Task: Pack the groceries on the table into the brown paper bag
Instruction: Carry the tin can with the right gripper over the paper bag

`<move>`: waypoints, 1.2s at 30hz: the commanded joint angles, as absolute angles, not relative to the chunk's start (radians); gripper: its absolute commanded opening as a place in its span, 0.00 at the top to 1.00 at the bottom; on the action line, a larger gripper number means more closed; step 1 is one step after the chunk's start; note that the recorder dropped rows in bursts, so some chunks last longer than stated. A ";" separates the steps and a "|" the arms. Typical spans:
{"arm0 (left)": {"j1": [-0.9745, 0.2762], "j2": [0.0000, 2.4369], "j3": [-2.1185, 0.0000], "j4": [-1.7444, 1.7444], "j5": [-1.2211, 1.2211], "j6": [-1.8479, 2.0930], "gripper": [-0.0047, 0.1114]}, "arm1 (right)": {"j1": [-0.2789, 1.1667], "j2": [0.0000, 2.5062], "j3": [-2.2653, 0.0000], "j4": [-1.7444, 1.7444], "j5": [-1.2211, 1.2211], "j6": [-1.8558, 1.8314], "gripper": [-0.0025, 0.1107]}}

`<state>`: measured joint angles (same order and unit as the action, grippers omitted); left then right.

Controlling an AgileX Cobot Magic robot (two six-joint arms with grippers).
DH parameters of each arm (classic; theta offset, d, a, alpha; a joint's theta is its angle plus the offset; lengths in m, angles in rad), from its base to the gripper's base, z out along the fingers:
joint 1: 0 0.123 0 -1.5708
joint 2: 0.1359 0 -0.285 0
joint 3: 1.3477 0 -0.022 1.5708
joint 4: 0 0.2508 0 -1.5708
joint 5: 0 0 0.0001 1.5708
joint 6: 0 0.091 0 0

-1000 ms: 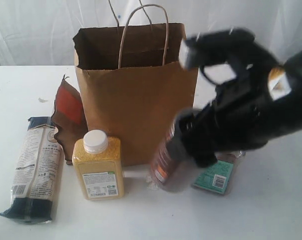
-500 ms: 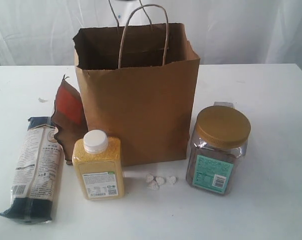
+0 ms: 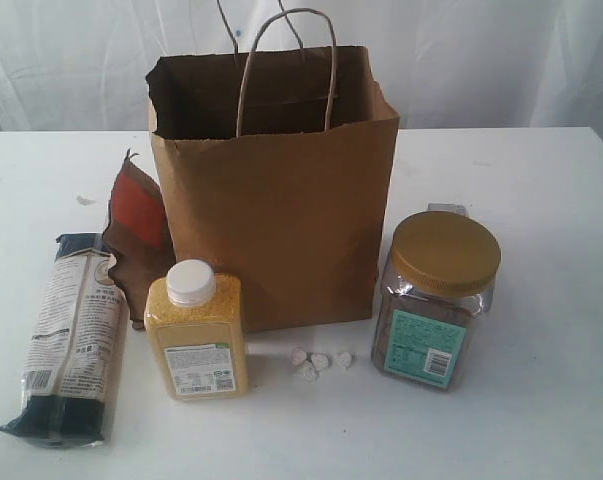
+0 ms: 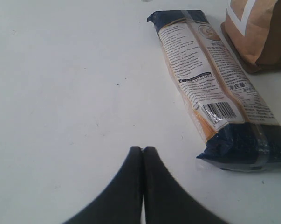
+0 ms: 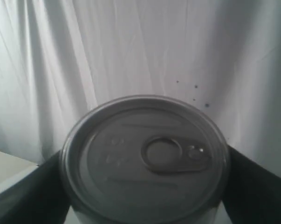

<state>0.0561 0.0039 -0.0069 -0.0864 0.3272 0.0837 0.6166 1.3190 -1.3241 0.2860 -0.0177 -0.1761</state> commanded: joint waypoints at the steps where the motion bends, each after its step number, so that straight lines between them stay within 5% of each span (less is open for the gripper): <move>1: 0.056 0.000 0.000 -0.091 0.333 0.085 0.96 | 0.577 1.339 -1.337 0.279 -0.048 -0.189 0.88; 12: 0.056 0.000 0.000 -0.091 0.333 0.085 0.96 | 0.568 1.373 -1.337 0.256 0.182 -0.187 0.88; 28: 0.056 0.000 0.000 -0.091 0.333 0.085 0.96 | 0.567 1.370 -1.337 0.286 -0.188 -0.235 0.88; 36: 0.056 0.000 0.000 -0.091 0.333 0.085 0.96 | 0.567 1.445 -1.337 0.286 -0.154 -0.379 0.88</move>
